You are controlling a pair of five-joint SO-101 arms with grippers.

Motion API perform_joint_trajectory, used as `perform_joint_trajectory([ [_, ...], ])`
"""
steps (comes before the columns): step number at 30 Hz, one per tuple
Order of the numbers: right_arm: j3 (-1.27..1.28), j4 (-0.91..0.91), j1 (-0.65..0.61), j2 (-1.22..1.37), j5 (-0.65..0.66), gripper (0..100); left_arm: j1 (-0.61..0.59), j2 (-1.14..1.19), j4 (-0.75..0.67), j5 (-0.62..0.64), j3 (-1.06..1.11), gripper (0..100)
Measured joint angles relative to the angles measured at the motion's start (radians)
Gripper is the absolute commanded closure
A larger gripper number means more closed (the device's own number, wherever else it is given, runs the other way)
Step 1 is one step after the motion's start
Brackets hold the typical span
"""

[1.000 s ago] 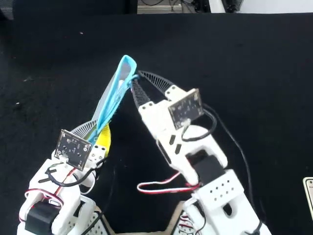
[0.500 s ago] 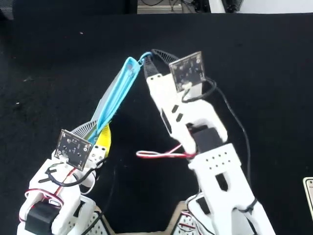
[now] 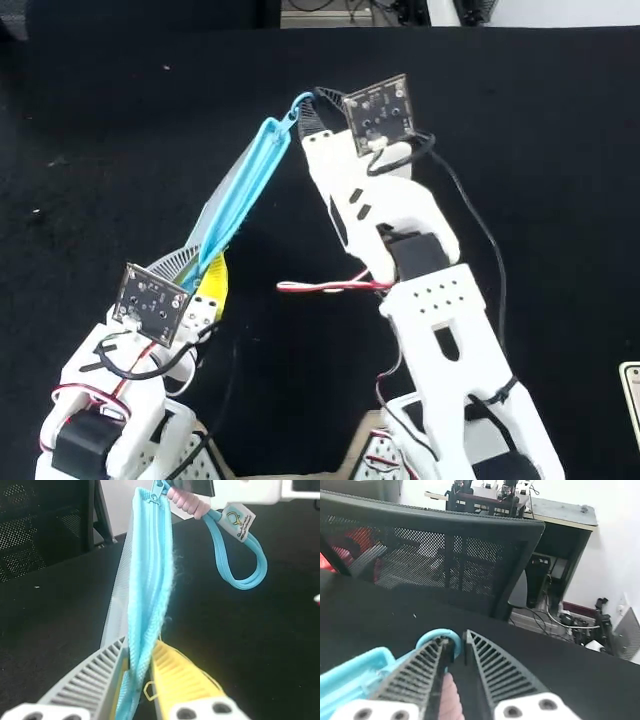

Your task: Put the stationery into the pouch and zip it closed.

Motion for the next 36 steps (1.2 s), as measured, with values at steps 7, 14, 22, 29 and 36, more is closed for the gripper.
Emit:
perform_joint_trajectory([
  [7, 0.0, 0.0, 0.0, 0.002, 0.0, 98.7, 0.0, 0.0, 0.0, 0.0, 0.0, 97],
  [14, 0.0, 0.0, 0.0, 0.002, 0.0, 98.7, 0.0, 0.0, 0.0, 0.0, 0.0, 97],
  [22, 0.0, 0.0, 0.026, 0.002, 0.0, 98.7, 0.0, 0.005, -0.002, 0.0, 0.0, 97],
  [29, 0.0, 0.0, 0.028, 0.002, 0.0, 98.6, 0.002, 0.005, -0.002, 0.0, 0.0, 97],
  [36, -0.002, 0.038, 0.021, 0.002, 0.0, 94.6, 0.002, 0.005, -0.002, 0.0, 0.0, 97],
])
